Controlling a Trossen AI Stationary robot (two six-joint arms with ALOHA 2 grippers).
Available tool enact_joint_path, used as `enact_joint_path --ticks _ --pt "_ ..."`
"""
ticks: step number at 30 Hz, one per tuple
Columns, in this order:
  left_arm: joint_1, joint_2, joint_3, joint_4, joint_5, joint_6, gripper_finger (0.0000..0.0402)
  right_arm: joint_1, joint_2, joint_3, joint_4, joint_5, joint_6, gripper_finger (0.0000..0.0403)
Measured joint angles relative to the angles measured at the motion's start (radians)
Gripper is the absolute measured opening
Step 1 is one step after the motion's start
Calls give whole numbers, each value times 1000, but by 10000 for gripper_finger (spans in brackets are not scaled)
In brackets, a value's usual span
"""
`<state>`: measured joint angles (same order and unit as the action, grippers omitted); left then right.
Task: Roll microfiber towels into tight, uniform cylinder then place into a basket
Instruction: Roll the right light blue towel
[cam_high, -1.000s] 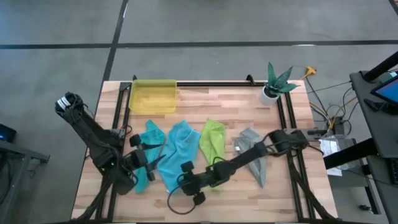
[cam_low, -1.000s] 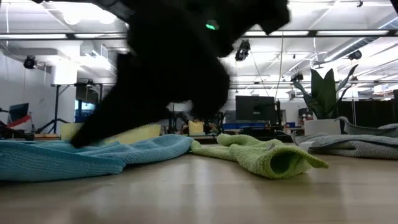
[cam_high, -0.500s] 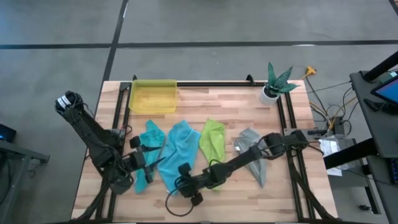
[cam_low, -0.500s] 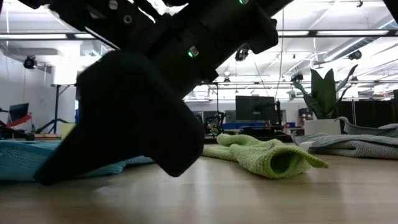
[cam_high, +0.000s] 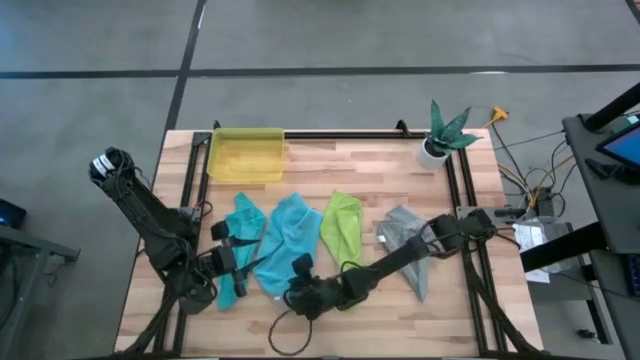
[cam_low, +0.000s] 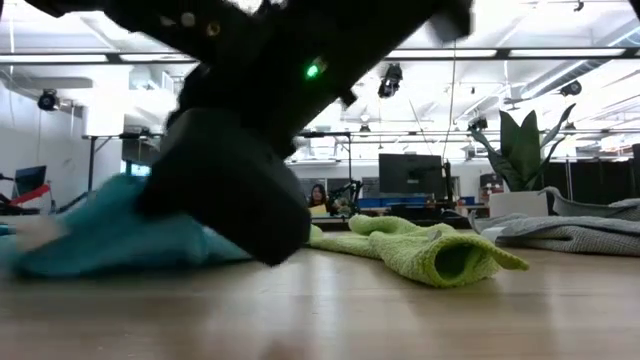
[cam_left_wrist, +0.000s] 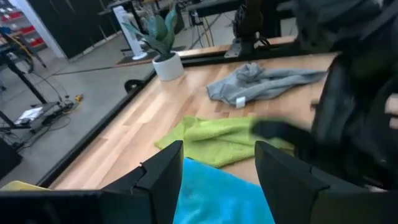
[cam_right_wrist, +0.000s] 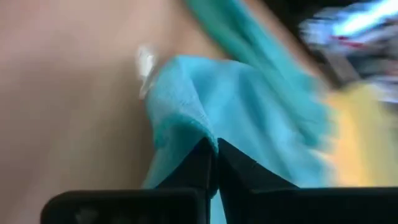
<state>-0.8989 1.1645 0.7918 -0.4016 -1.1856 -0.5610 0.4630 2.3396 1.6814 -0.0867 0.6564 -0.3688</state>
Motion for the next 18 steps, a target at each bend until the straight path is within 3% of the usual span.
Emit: enact_joint_path --ticks 4,6,14,18 --pt "0 0 0 1 7 0 184 54 -45 0 -7 329 -82 9" --pt "-1 0 -1 0 7 -1 184 72 -72 0 -17 440 -104 9" --pt "-1 0 -12 3 36 -3 184 59 -193 0 -90 572 -85 9" --pt "-1 4 -12 6 44 -1 184 30 -263 0 -91 575 -126 9"
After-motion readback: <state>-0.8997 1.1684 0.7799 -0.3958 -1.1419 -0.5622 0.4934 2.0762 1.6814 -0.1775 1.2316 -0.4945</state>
